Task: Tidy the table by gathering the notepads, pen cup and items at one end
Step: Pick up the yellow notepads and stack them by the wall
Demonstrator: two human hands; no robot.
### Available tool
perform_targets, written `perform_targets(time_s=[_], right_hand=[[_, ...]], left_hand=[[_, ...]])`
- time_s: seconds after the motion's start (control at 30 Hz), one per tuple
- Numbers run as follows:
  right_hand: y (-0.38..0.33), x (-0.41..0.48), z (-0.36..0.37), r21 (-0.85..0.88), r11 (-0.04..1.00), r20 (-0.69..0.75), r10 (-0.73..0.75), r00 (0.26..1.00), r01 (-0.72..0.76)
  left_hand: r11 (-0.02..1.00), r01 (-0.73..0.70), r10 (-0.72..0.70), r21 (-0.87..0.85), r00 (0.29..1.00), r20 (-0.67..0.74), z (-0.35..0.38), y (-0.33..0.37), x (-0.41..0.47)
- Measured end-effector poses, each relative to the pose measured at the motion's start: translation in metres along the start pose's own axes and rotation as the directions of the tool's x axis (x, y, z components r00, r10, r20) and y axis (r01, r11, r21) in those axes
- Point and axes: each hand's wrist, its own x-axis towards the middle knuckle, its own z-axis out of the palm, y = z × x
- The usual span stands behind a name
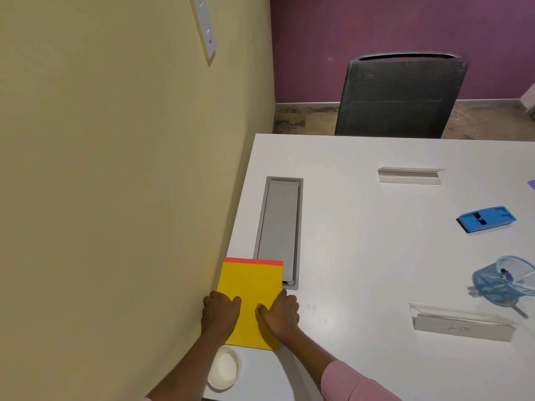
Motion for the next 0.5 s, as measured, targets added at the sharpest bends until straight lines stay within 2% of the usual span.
perform_targets(time_s=[0.27, 0.4, 0.5], right_hand=[[0.000, -0.008, 0.000, 0.045, 0.997, -0.056, -0.060, 0.997, 0.062], [0.001, -0.012, -0.007, 0.063, 0.995, -0.045, -0.077, 0.996, 0.079], [0.001, -0.014, -0.018, 0.077, 0.995, -0.066, -0.063, 0.996, 0.068]], left_hand=[[0.999, 0.006, -0.007, 0.040, 1.000, 0.025, -0.001, -0.001, 0.000], [0.996, 0.016, -0.013, 0.083, 0.999, -0.032, -0.003, 0.007, -0.004], [0.987, -0.029, 0.039, 0.160, 0.997, -0.059, -0.005, 0.023, -0.011]])
